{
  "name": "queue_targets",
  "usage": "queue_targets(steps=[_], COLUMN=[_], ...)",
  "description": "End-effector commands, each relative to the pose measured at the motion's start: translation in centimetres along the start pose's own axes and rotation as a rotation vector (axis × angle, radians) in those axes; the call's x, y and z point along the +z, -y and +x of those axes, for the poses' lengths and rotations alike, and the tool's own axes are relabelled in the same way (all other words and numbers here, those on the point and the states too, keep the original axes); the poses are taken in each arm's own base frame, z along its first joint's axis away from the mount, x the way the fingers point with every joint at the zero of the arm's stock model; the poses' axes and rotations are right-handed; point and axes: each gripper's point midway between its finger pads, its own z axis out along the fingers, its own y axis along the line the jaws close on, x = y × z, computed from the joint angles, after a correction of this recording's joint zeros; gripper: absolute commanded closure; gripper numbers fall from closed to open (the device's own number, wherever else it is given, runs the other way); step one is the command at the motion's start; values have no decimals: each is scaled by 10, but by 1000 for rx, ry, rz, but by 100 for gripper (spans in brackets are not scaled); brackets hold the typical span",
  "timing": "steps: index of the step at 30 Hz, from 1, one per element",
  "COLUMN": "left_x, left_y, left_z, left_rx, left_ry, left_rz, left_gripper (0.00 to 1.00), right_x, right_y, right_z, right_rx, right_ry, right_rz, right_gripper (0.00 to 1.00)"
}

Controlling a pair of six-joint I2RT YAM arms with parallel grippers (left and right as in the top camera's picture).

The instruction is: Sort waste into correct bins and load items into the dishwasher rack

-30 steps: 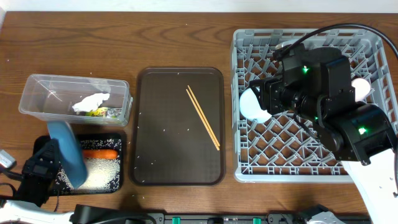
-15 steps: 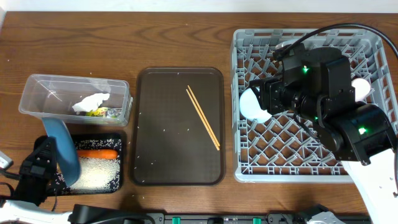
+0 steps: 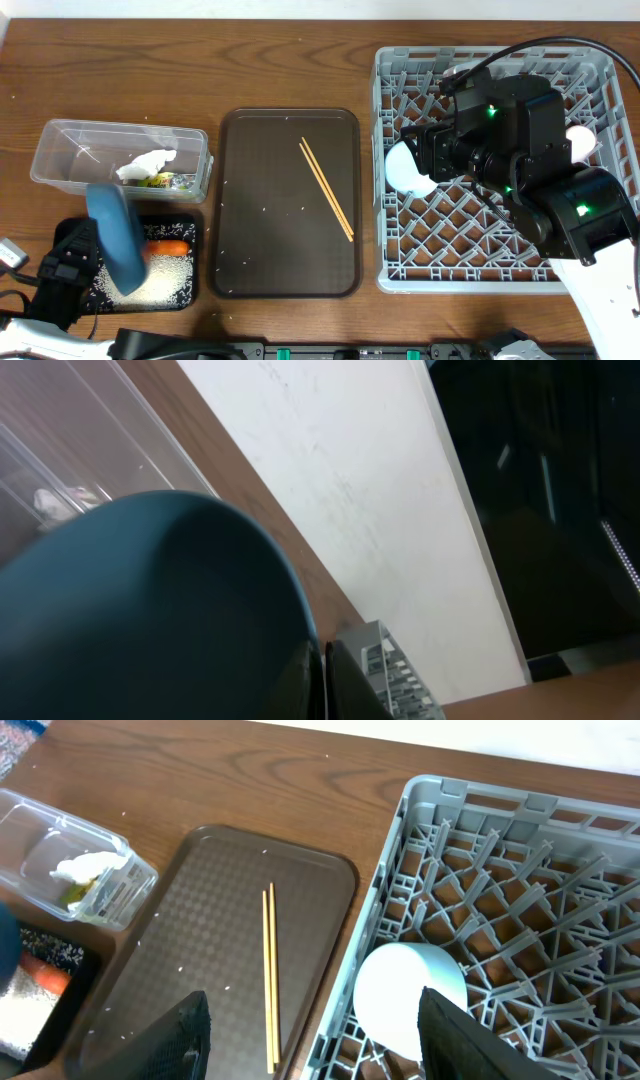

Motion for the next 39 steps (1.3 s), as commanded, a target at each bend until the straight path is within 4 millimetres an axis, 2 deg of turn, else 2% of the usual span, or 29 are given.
queue_targets(steps=[1, 6, 12, 18, 23, 24, 25, 28, 34, 39], left_x=[-1, 13, 16, 18, 27, 30, 31, 33, 36, 32], left_y=[6, 14, 16, -4, -10, -9, -9, -10, -2, 3], left_z=[-6, 7, 10, 27, 49, 52, 55, 57, 64, 72], left_rx=[26, 61, 66, 41, 57, 60, 60, 42, 98, 163], left_ry=[26, -44, -63, -155, -273, -294, -311, -362, -485, -521], left_rz=[40, 80, 90, -35, -85, -85, -88, -154, -353, -575], left_gripper=[94, 94, 94, 92, 83, 83, 78, 77, 77, 73], right_x=[-1, -1, -1, 0, 5, 9, 13, 29, 66, 77], right_y=[6, 5, 5, 5, 5, 4, 1, -16, -37, -47], right_z=[-1, -7, -6, -6, -4, -2, 1, 11, 32, 33], right_rx=[26, 24, 24, 24, 31, 39, 46, 43, 9, -9], right_ry=[3, 25, 24, 22, 3, -9, -26, -95, -204, -208], right_rz=[15, 11, 11, 12, 10, 0, -18, -99, -136, -154], right_gripper=[41, 40, 40, 39, 38, 37, 37, 37, 36, 35])
